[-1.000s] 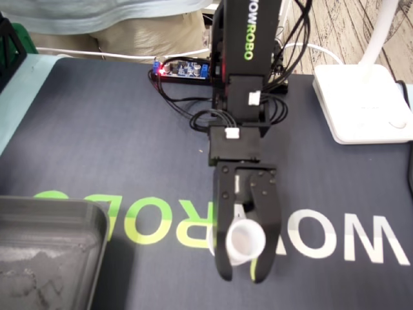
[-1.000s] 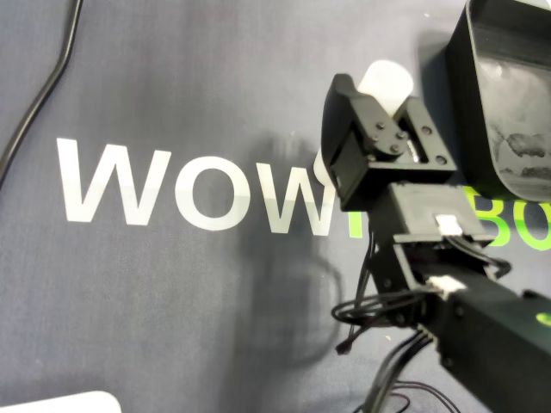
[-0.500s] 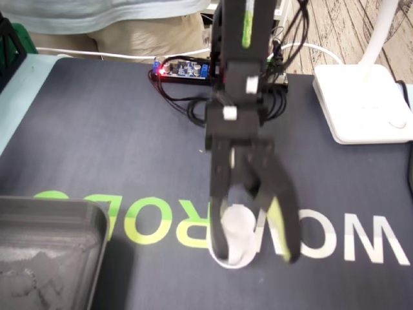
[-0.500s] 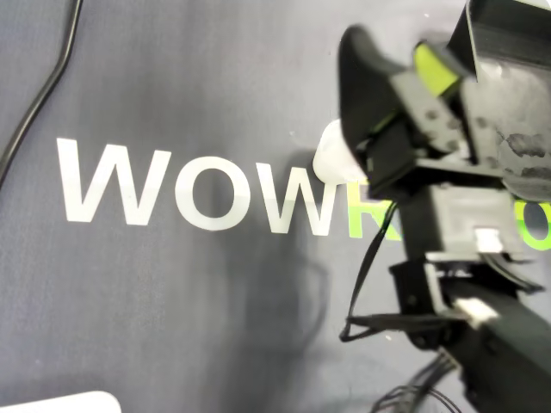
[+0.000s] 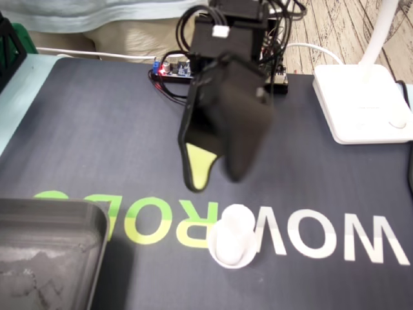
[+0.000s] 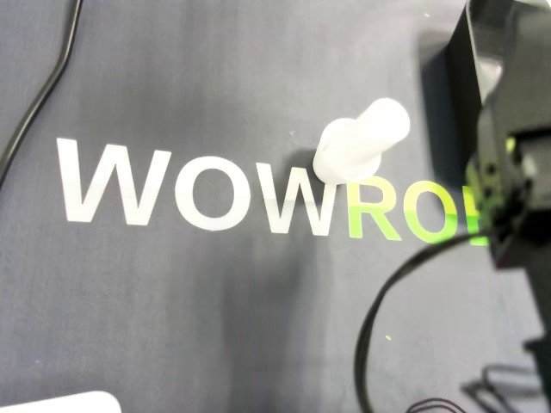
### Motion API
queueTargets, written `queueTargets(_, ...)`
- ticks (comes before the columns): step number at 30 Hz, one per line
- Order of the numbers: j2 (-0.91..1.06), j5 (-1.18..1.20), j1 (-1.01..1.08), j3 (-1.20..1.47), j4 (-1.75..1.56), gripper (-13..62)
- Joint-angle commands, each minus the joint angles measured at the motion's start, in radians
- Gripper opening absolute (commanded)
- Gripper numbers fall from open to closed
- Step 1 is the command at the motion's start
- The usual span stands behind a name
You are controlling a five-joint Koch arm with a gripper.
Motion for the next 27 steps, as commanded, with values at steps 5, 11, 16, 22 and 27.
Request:
queueTargets(5,0.106,0.215,-0.025,0.179,0.006,32.3)
queueTargets(11,0.106,0.353,-0.058,0.316,-0.006,33.8)
queueTargets(16,0.106,0.37,-0.067,0.383,-0.009,33.8)
queueTargets(22,0.106,0.368,-0.069,0.46,-0.072,33.7)
queueTargets(27,0.106,0.365,-0.067,0.476,-0.055,33.9)
